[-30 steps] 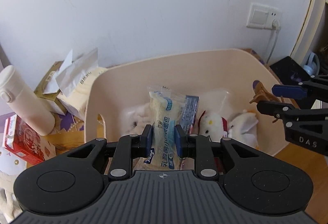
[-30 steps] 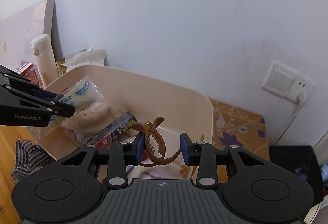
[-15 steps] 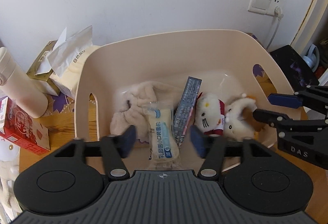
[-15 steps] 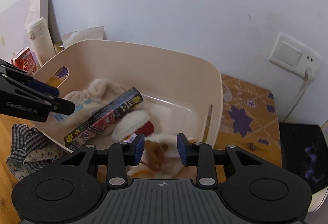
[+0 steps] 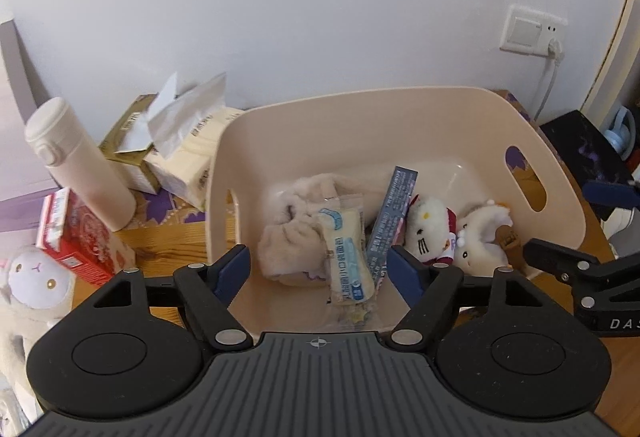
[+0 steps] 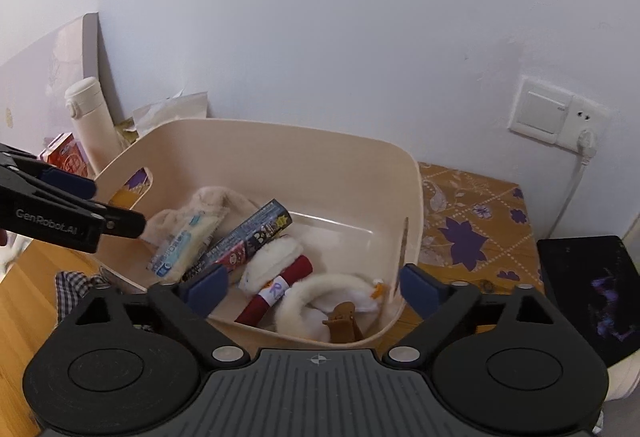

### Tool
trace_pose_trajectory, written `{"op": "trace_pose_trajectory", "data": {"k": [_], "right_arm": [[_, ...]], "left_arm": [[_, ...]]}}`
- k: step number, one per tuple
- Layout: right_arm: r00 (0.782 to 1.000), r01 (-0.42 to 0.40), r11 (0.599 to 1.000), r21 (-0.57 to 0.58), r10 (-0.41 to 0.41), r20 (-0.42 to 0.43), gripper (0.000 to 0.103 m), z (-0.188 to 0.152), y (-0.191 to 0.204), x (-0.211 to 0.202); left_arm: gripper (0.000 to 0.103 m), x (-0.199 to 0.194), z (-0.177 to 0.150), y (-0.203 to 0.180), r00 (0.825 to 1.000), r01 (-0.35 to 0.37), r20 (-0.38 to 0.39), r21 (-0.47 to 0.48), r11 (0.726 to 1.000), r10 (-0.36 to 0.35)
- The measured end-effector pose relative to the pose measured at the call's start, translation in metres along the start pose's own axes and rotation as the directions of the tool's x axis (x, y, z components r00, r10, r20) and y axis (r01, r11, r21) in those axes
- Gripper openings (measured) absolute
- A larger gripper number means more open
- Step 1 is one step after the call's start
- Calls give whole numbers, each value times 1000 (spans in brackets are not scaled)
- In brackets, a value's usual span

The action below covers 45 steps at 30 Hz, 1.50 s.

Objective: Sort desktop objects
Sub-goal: 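Open both grippers to drop the bread bag and hair clip into the basket, then withdraw both grippers back over the table toward the orange sock and printed box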

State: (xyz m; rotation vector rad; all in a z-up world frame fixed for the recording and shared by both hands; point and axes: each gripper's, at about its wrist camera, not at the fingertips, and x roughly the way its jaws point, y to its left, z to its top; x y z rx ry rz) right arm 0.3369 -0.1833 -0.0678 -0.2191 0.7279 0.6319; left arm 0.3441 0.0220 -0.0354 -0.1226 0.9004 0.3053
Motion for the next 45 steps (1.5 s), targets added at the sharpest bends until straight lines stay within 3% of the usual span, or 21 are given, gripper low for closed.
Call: {"op": "trace_pose_trajectory", "data": {"k": [9,23,45], "right_arm": [[999,40,998,55,-39,-12,103,-18,10,-29],[995,38,997,69,-32,-91,103,-63,34,-57],[972,50,998,39,-40,-230,103,-136,57,-80]], "left_arm": [[81,-33,-15,19,999,-2,34,-27,1000,3],[81,-60,-82,37,997,65,-32,-5,998,-66],[81,-71,-162,-5,973,178,-168,88,980,-162]]}}
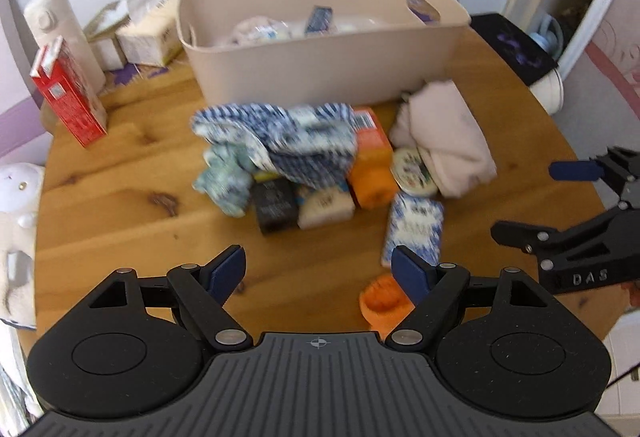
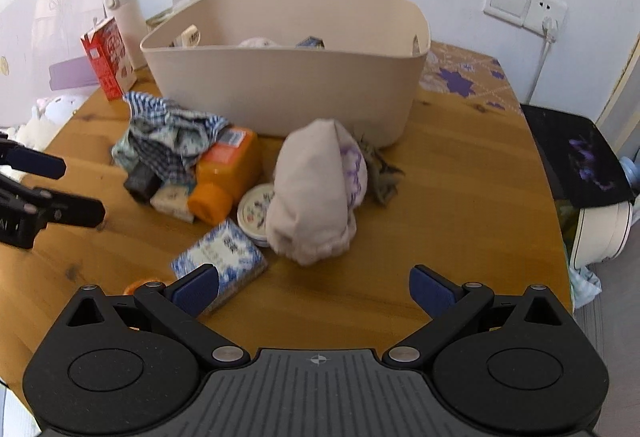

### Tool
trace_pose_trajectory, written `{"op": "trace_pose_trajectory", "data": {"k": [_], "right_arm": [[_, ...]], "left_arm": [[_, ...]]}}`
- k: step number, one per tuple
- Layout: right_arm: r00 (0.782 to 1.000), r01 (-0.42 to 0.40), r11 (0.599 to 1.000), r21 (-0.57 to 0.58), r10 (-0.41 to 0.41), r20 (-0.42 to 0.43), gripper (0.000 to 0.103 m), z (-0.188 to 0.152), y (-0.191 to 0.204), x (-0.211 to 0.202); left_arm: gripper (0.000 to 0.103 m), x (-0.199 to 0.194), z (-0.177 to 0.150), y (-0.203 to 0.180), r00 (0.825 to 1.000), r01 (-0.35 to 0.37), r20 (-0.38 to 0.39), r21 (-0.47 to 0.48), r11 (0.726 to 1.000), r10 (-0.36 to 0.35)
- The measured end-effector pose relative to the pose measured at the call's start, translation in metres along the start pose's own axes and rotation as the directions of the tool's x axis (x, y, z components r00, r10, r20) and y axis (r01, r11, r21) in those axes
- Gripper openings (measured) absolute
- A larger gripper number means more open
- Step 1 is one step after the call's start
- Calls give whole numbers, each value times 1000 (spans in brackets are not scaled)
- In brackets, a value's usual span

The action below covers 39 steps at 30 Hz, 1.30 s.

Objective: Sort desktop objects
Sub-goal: 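Withdraw both grippers back over the table toward the orange sock and printed box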

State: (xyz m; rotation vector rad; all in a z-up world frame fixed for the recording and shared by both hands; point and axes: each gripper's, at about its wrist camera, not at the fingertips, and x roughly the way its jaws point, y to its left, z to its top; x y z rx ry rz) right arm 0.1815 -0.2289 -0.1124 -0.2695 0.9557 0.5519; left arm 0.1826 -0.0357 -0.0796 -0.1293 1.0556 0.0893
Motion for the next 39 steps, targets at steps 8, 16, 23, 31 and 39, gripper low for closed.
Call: {"op": "trace_pose_trajectory", "data": {"k": [8,16,23,31,39], "right_arm": [[998,-5,1000,11,6,-60,103,-26,2,9],[994,7,1000,4,-7,-106,103,-39,2,22],[993,-7,1000,-9,5,-120,103,-42,0,31],[991,-57,996,-74,47,-126,103,-39,12,46],[992,-93,987,-132,81,-95,103,-29,30,54]], "left_arm": [[81,18,-21,-22,998,45,-56,32,999,-43],[81,41,-33,-29,990,59,-127,37,998,-54],[81,54,-35,-31,989,61,-139,58,997,-52],[81,59,-29,-32,996,38,-88,90,995,-30],[81,71,-27,-9,994,14,-113,40,999,-9]]}}
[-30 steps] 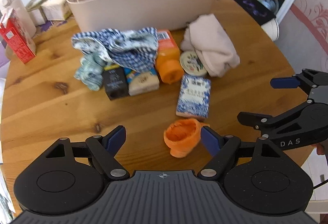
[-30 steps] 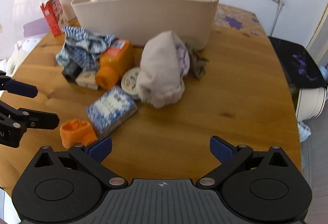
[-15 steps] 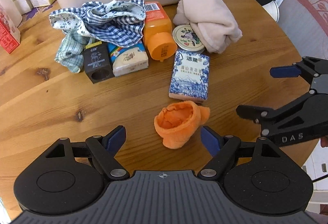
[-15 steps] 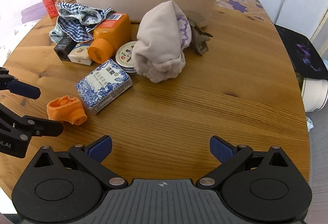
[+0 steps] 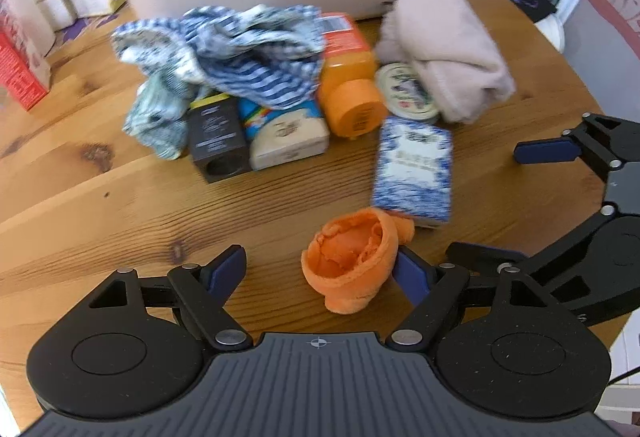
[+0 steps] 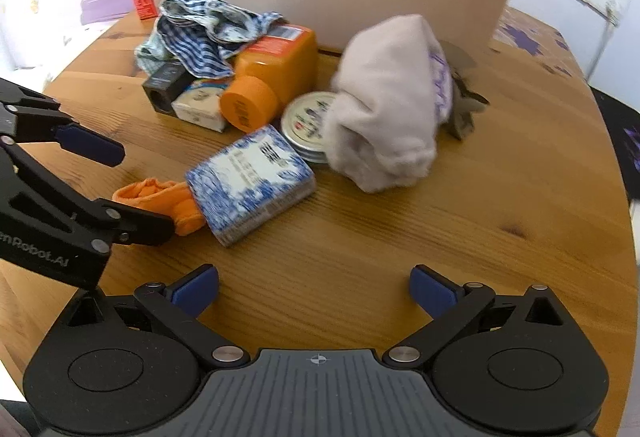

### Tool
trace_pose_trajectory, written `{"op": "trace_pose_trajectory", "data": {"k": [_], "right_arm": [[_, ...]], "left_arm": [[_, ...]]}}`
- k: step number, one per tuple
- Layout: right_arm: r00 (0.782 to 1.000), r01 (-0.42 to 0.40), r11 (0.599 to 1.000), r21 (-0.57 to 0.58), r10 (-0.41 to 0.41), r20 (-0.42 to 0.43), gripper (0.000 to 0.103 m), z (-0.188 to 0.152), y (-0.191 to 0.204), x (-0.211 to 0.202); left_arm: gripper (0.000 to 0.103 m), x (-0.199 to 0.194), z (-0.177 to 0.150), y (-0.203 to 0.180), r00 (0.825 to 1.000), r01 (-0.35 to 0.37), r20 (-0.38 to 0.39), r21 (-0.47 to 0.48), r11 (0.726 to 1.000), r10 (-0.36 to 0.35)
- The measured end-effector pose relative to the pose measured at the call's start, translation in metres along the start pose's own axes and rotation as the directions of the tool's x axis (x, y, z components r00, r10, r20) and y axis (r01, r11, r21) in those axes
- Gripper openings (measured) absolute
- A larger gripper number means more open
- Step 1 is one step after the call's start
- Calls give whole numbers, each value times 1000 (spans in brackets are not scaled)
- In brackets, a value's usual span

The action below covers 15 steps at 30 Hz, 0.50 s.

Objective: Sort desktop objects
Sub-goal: 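Withdraw both grippers back over the table toward the orange sock and printed box, then grasp the orange sock with the left gripper while the right grasps the blue-white printed box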

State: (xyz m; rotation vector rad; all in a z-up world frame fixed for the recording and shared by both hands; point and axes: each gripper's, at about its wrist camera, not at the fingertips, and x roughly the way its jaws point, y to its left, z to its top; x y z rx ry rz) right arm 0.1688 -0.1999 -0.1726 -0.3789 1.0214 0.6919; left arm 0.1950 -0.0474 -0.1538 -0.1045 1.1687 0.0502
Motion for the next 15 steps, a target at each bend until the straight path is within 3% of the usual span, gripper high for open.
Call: {"op": "trace_pose_trajectory", "data": {"k": [4,15], "right_arm": [[1000,-15,1000,-10,15,28,103,8,5,5],[995,-41,996,-77,48,84,102,25,13,17]], "left_arm": [[81,4,1,18,999,-37,-8,-20,999,37],[81,7,10,35,999,-46,15,-28,999,46]]}}
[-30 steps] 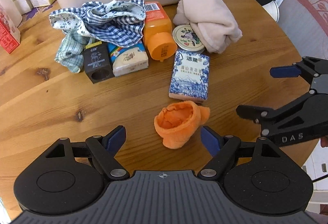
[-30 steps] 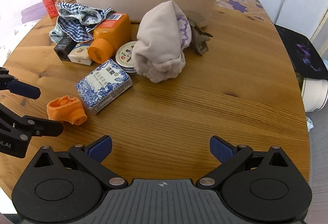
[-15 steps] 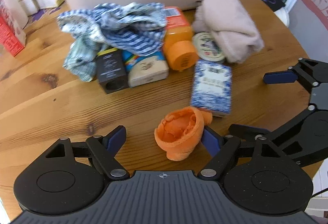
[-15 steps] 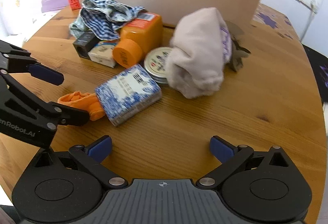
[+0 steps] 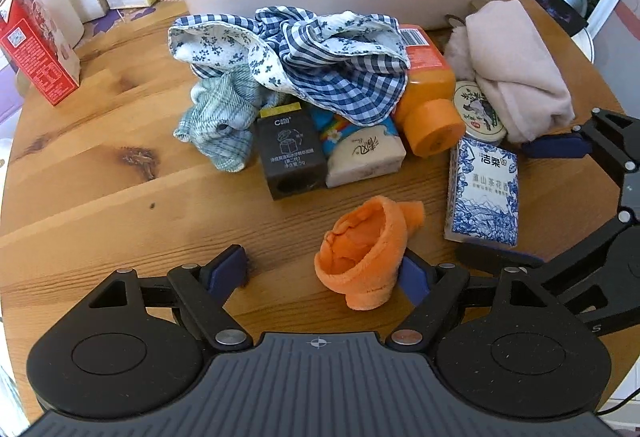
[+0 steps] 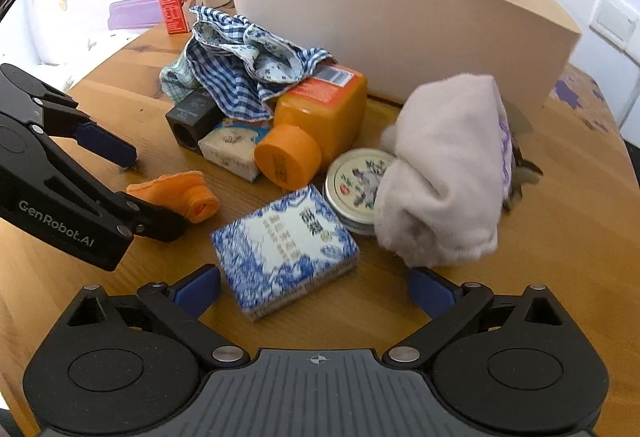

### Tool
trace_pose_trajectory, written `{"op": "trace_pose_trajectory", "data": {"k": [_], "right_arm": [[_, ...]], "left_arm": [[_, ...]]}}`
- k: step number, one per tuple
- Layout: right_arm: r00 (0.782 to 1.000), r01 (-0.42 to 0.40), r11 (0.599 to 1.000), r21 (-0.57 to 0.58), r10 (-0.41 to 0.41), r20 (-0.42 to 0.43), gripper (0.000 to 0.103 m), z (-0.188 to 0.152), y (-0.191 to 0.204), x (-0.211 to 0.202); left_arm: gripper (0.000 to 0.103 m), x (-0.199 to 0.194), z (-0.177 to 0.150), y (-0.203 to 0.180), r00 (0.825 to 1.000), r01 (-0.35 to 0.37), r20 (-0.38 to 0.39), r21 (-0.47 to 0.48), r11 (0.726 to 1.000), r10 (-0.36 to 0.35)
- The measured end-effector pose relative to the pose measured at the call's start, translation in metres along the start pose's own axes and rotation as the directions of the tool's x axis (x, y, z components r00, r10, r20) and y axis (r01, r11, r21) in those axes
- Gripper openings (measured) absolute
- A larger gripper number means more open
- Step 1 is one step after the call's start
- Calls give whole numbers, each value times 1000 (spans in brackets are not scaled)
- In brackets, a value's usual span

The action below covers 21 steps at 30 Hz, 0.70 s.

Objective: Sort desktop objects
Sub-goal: 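Grasp the orange sock with the left gripper while the right grasps the blue-white printed box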

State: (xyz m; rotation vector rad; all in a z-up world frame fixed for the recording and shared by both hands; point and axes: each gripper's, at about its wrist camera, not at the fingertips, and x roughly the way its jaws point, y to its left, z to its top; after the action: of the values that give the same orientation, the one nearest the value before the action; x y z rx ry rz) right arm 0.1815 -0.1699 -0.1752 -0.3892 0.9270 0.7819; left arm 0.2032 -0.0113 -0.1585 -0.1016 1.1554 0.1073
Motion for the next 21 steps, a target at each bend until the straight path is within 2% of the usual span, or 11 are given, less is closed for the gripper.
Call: {"op": "trace_pose_trajectory", "data": {"k": [6,11,14,21], "right_arm": [[1000,-14,1000,-19,15,19,93,4,5,1],[999,-33,998,-48,35,28,77,7,8,-2],[998,-49,998,-51,50,33,69,7,8,-5],[999,-50,998,-41,51,19,67,8,10,-7]], "left_arm": [[81,3,0,-4,1000,1,20,23,1000,-1],[75,5,1,0,999,1,34,24,1000,-2],[65,4,3,0,999,6,45,36,999,-8],[37,-2,-1,1,997,12,69,54,998,-16]]}}
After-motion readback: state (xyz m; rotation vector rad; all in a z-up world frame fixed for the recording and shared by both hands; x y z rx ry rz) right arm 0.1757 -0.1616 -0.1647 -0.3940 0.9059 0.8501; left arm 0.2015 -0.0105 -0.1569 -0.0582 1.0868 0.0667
